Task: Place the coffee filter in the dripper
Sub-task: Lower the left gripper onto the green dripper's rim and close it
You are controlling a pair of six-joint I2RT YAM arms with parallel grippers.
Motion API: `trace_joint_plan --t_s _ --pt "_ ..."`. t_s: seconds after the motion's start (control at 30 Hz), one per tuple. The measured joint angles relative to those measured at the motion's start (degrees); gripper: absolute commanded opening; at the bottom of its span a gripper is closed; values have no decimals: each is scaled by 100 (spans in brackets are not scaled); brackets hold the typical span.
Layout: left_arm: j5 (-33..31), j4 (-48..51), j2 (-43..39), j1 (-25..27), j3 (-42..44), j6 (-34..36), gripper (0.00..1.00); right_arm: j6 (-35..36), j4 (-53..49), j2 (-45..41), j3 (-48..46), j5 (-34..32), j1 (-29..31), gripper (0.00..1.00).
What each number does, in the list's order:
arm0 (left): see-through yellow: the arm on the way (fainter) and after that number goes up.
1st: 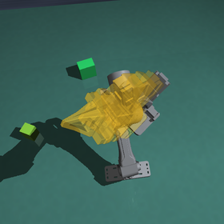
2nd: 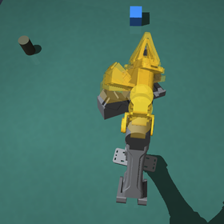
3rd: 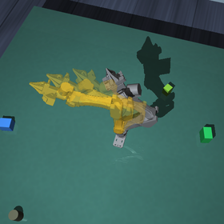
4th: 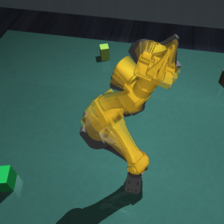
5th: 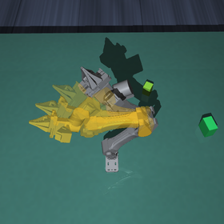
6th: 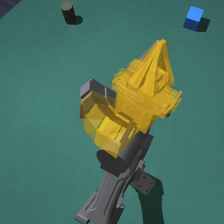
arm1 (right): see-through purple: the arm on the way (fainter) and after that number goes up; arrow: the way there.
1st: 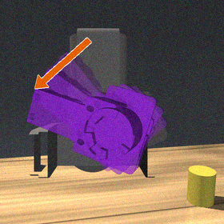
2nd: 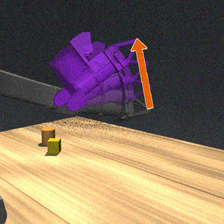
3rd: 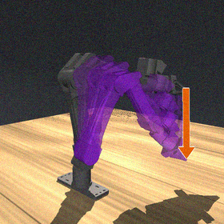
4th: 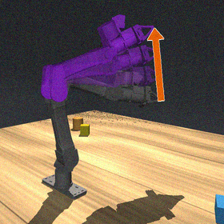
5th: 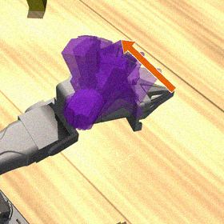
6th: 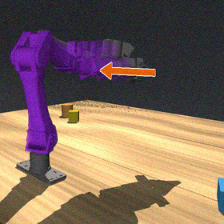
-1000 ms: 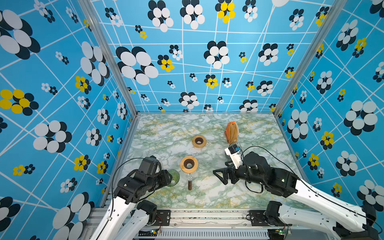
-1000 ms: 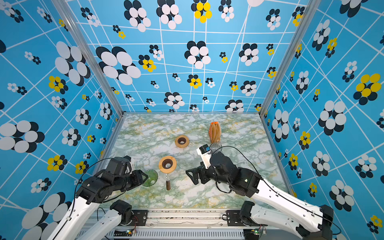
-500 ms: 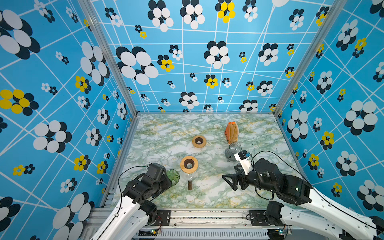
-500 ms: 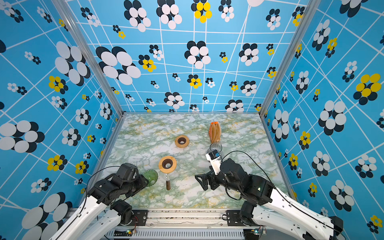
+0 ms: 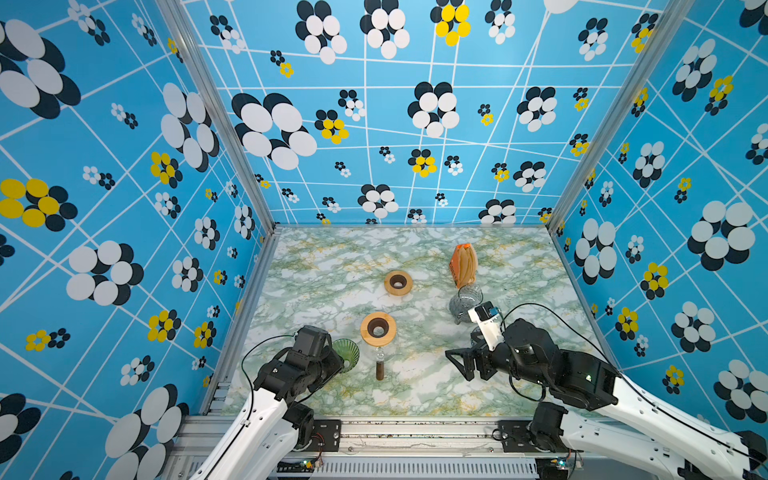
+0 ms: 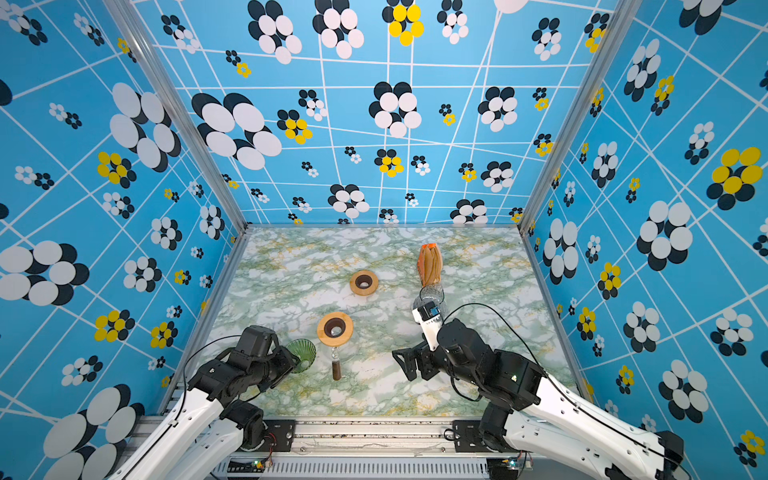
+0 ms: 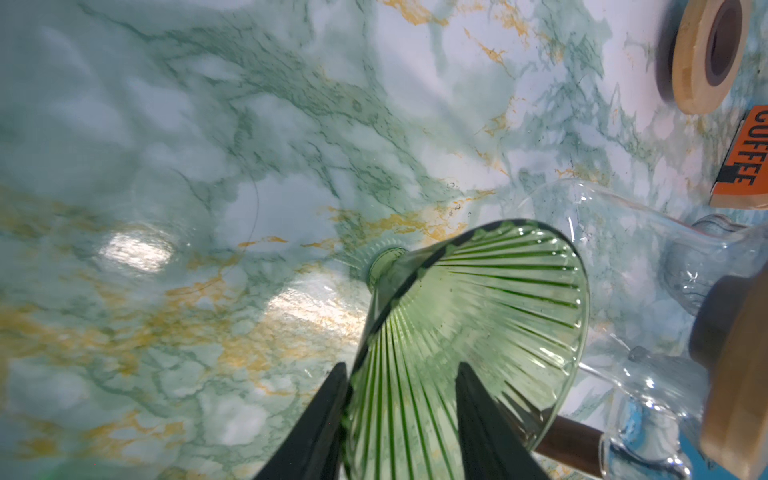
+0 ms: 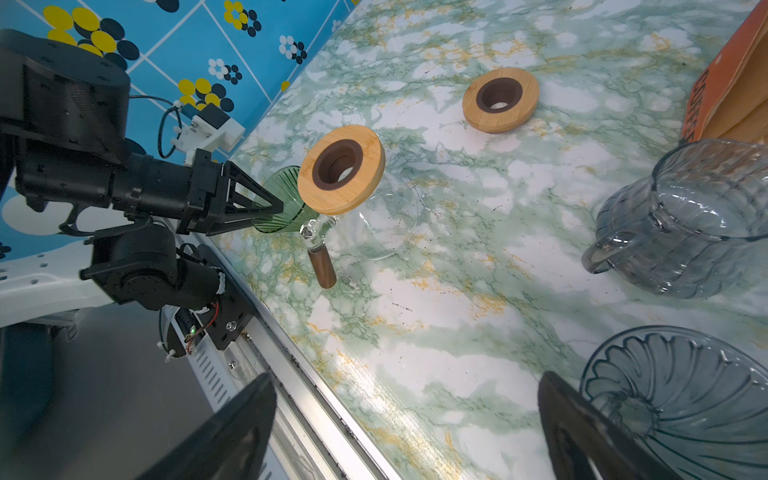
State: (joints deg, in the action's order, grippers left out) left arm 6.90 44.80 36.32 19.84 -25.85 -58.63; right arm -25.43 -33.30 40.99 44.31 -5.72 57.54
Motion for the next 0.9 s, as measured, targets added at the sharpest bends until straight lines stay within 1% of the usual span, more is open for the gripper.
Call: trace_joint_plan --t_s 0.4,0.9 --pt "184 -153 0 -164 146 96 31 -4 7 0 -68 -114 -33 99" --pt "282 -205 0 -236 219 127 21 -4 44 105 -79 -131 -59 99"
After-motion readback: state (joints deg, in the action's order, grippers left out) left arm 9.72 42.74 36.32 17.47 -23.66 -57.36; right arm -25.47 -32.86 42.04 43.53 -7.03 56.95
